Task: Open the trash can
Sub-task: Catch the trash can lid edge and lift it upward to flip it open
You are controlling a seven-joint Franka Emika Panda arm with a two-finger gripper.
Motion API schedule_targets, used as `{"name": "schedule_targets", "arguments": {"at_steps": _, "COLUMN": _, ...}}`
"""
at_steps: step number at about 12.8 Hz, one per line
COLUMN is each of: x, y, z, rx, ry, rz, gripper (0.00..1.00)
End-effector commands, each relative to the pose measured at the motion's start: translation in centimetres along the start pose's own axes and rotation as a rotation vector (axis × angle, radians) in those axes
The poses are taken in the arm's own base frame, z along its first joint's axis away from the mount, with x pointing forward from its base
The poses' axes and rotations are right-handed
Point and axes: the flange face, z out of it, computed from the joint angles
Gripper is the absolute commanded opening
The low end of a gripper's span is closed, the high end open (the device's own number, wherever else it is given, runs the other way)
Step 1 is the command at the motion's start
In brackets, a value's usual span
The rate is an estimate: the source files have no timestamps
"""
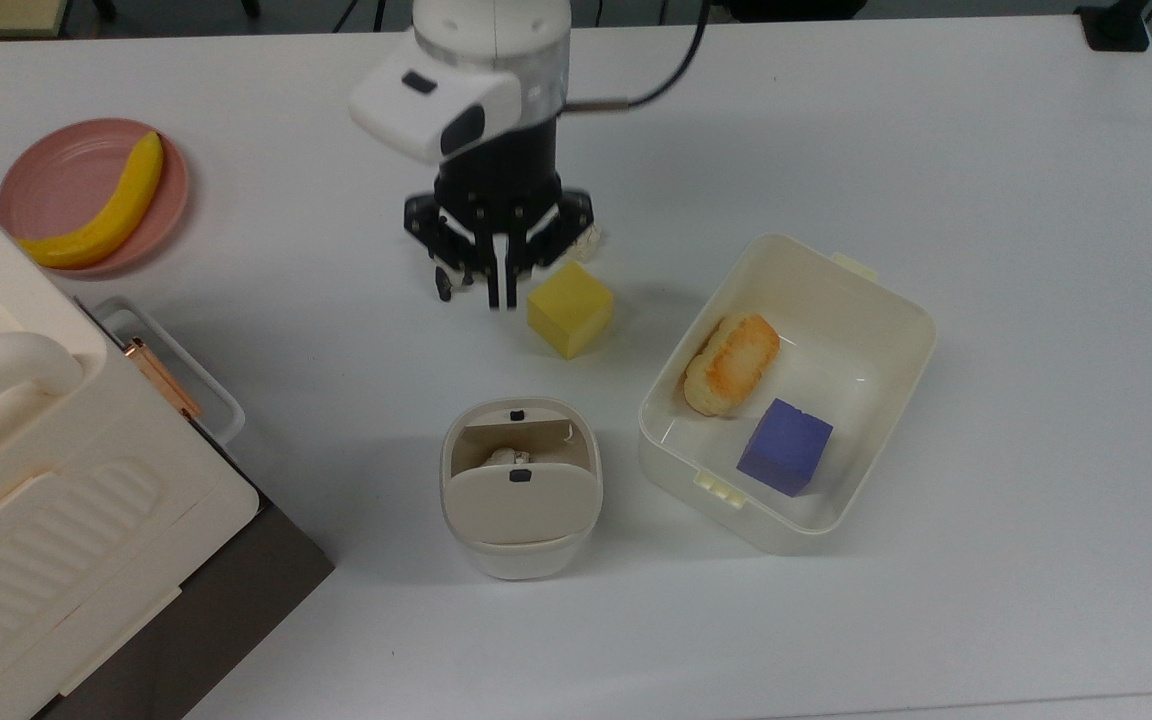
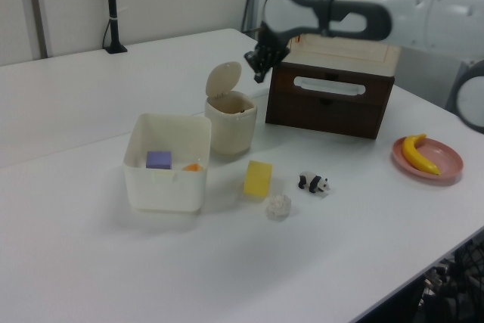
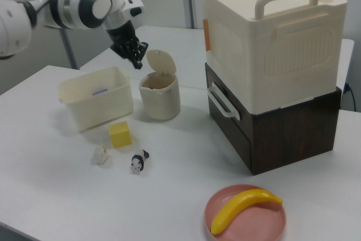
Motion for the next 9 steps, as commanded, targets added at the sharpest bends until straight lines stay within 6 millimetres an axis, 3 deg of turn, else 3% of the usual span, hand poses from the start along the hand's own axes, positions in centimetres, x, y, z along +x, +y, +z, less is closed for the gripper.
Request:
{"name": "schedule_targets", "arguments": {"at_steps": 1, "x": -5.7, "y": 1.2, "z": -2.7, "rx": 0.05, "ry": -0.153, "rz": -0.069, "gripper": 0.74}}
{"name": "schedule_targets", "arguments": {"at_steps": 2, "x": -6.8, "y": 1.2, "z": -3.4, "rx": 0.053, "ry": -0.205, "rz": -0.066, "gripper": 1.0}}
{"name": "schedule_targets", "arguments": {"at_steps": 6, "x": -8.4, "y": 3.1, "z": -4.8, "rx": 0.056, "ry": -0.309, "rz": -0.034, "gripper": 1.0}}
{"name": "schedule_targets", "arguments": {"at_steps": 9, "x": -8.4, "y": 3.3, "z": -4.9, "rx": 0.048, "ry": -0.315, "rz": 0.018, "gripper": 1.0}}
